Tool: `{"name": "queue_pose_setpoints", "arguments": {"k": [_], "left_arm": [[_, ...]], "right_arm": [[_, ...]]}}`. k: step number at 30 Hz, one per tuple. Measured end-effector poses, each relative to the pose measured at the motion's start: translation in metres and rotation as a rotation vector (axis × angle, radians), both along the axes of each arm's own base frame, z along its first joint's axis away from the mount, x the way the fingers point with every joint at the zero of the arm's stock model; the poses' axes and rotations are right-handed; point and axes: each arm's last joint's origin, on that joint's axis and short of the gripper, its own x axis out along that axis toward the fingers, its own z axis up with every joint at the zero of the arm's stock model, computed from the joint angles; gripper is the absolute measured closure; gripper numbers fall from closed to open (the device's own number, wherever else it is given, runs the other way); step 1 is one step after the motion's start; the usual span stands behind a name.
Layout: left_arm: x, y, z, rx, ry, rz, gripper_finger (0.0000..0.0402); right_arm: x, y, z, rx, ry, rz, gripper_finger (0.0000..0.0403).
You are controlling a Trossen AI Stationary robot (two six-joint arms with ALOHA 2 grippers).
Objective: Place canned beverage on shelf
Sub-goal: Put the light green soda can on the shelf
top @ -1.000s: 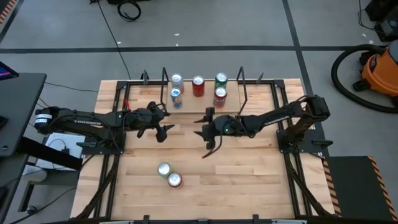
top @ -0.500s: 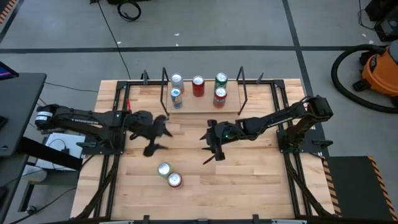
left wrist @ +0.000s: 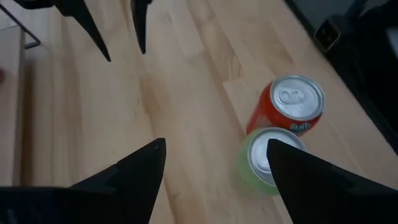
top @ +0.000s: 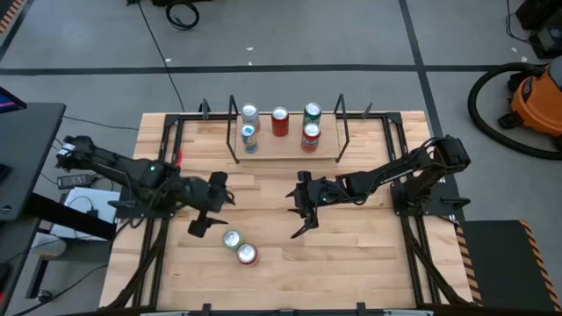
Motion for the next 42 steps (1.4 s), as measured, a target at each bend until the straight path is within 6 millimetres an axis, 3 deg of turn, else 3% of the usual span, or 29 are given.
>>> {"name": "queue_pose_setpoints", "arguments": {"k": [7, 15, 25, 35, 42], "left_arm": [[0.025, -0.041, 0.007, 0.109, 0.212, -0.018, 0.0111], [0.046, -0.066, 0.013, 0.128, 0.416, 0.043, 0.0111], [0.057, -0.075, -0.001, 0.04, 0.51, 0.154, 0.0107], [0.069, -0.081, -0.018, 0.059, 0.55, 0.168, 0.0009], [0.074, -0.084, -0.027, 0.091, 0.575, 0.148, 0.0006]], "right_arm": [[-0.003, -0.001, -0.005, -0.01, 0.004, -0.025, 0.0188], [-0.003, -0.001, -0.005, -0.035, -0.001, -0.008, 0.0188], [-0.001, -0.001, -0.003, -0.062, -0.026, 0.013, 0.0188], [-0.001, -0.002, -0.002, -0.083, -0.031, 0.027, 0.0188], [-0.001, -0.001, -0.002, -0.082, -0.031, 0.028, 0.0188]]}}
